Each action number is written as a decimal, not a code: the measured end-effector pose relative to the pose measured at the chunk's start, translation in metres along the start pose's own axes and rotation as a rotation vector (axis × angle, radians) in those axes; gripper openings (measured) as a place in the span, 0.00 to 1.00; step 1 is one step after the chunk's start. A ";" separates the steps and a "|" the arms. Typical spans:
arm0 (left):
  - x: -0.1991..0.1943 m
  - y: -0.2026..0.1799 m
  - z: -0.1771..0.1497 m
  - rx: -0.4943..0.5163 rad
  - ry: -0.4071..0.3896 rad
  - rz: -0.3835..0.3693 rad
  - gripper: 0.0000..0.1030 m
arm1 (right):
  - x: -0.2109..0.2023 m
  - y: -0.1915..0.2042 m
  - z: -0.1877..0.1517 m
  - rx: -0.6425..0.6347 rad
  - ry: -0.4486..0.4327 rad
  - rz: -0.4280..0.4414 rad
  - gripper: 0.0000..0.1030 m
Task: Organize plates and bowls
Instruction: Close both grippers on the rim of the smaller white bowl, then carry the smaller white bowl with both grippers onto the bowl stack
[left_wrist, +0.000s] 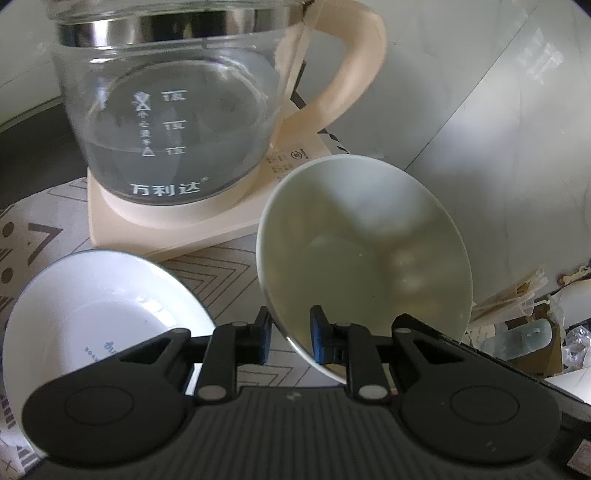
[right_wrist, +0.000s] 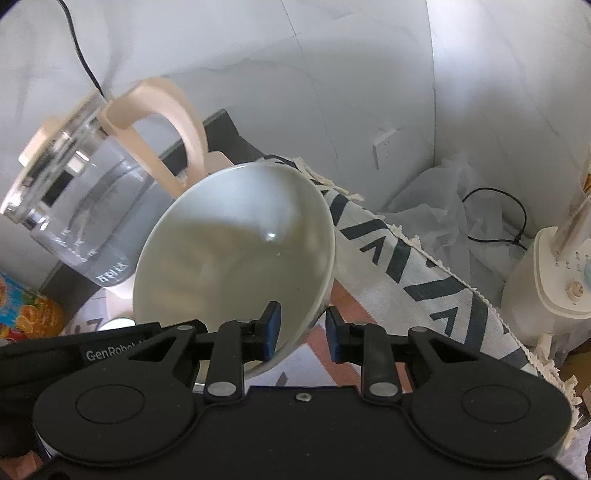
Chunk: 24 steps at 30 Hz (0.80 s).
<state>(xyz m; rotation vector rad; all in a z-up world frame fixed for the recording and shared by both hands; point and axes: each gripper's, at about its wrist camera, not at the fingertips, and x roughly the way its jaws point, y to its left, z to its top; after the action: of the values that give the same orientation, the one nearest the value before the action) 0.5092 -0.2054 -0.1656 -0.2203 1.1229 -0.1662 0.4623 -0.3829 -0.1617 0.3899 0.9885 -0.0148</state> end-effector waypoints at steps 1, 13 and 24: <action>-0.003 -0.001 -0.001 0.000 -0.001 0.000 0.19 | -0.002 0.001 0.000 -0.002 -0.004 0.001 0.25; -0.041 -0.002 -0.009 -0.001 -0.055 0.005 0.19 | -0.041 0.014 -0.007 -0.039 -0.059 0.037 0.25; -0.079 0.000 -0.026 -0.018 -0.099 0.014 0.19 | -0.074 0.020 -0.021 -0.070 -0.076 0.073 0.25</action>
<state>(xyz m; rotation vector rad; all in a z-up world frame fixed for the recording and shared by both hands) 0.4523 -0.1885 -0.1075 -0.2339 1.0280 -0.1317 0.4080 -0.3698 -0.1049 0.3588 0.8966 0.0703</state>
